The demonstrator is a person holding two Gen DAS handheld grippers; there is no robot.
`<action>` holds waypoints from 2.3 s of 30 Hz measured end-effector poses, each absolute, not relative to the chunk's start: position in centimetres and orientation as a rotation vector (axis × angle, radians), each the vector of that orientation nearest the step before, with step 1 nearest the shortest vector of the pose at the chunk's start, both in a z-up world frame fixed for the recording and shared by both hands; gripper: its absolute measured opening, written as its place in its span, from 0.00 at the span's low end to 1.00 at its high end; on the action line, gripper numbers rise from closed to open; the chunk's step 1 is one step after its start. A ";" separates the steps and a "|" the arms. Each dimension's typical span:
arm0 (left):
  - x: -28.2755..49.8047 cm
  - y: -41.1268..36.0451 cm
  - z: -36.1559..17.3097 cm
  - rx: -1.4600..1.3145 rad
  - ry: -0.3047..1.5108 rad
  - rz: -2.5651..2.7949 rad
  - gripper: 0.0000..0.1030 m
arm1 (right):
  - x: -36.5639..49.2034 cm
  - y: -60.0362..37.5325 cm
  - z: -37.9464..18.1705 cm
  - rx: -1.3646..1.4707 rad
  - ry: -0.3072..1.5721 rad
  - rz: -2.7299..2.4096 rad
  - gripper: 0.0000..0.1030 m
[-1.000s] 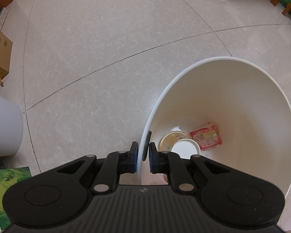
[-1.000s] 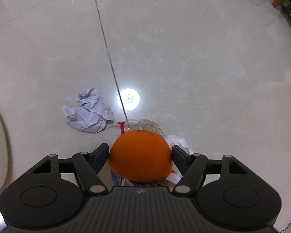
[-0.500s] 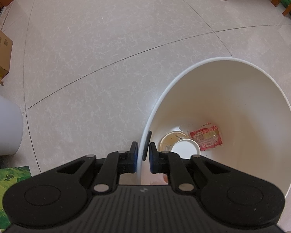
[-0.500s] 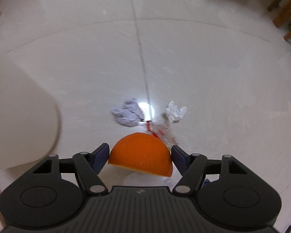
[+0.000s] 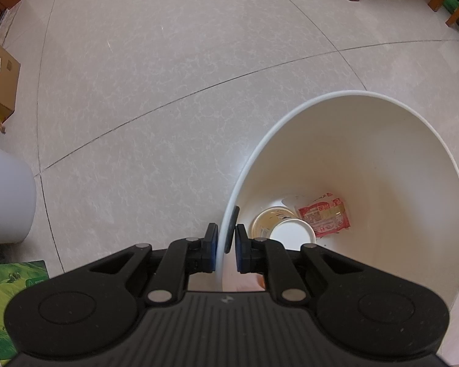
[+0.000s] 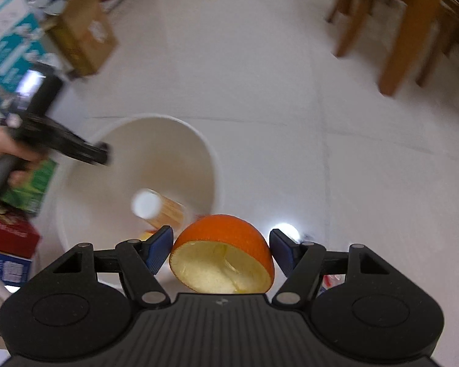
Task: Collect trash
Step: 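Carry the orange over the bin and release it with the right gripper, then lower the right gripper to the blue-and-white milk carton and grasp it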
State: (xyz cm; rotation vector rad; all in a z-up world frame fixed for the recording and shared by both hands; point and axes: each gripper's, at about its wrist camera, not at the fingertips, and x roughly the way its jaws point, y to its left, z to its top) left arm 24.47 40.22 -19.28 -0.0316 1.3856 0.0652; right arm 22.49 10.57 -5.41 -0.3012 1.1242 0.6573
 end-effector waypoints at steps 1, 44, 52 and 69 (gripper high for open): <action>24.5 40.2 -19.3 -0.033 1.385 0.065 0.09 | 22.3 11.3 -5.1 -0.305 1.114 0.676 0.72; 24.3 40.7 -19.1 -0.040 1.375 0.057 0.09 | 28.1 -7.9 -26.8 0.026 1.382 0.017 0.94; 24.4 40.7 -19.1 -0.044 1.377 0.056 0.09 | 28.8 -7.9 -31.1 0.097 1.402 -0.011 0.93; 24.3 40.8 -19.1 -0.046 1.374 0.055 0.09 | 29.0 -6.7 -32.7 -0.003 1.421 -0.012 0.63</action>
